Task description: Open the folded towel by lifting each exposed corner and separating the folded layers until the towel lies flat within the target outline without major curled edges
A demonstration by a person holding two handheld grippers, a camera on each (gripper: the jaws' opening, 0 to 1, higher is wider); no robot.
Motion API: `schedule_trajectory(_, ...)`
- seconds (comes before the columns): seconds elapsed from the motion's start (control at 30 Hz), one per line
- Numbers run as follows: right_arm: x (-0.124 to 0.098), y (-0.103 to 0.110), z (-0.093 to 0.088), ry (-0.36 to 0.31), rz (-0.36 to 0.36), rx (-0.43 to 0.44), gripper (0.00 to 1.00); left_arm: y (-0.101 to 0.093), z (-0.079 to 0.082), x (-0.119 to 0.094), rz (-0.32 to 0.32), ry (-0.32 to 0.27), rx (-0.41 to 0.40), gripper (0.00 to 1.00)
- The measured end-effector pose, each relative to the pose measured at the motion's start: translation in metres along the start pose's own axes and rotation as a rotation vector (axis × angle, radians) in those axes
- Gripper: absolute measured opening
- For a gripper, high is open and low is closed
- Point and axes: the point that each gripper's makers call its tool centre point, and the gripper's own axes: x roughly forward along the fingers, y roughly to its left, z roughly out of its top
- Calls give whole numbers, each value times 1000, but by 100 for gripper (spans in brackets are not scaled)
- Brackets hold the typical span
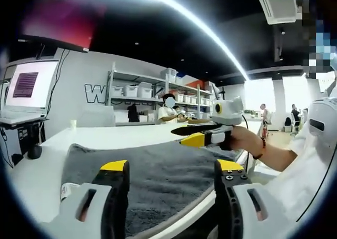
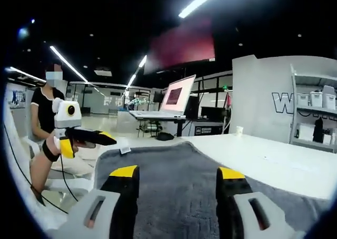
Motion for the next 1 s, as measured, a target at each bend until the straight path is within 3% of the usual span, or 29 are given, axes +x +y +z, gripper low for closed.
schedule_trajectory(0.03, -17, 5, 5, -31, 6, 1, 58, -4, 2, 0, -11, -2, 6, 63)
schedule_trajectory(0.2, -31, 7, 6, -35, -6, -8, 62, -8, 5, 0, -20, -12, 8, 65)
schedule_trajectory(0.23, -40, 4, 6, -26, -35, -31, 62, -10, 6, 0, -25, -17, 10, 66)
schedule_trajectory(0.73, -86, 20, 7, -43, -49, -64, 67, -31, 8, 8, -77, -17, 33, 69)
schedule_trajectory(1.0, -106, 18, -3, -33, -78, -65, 68, -35, 6, 11, -89, -14, 37, 70)
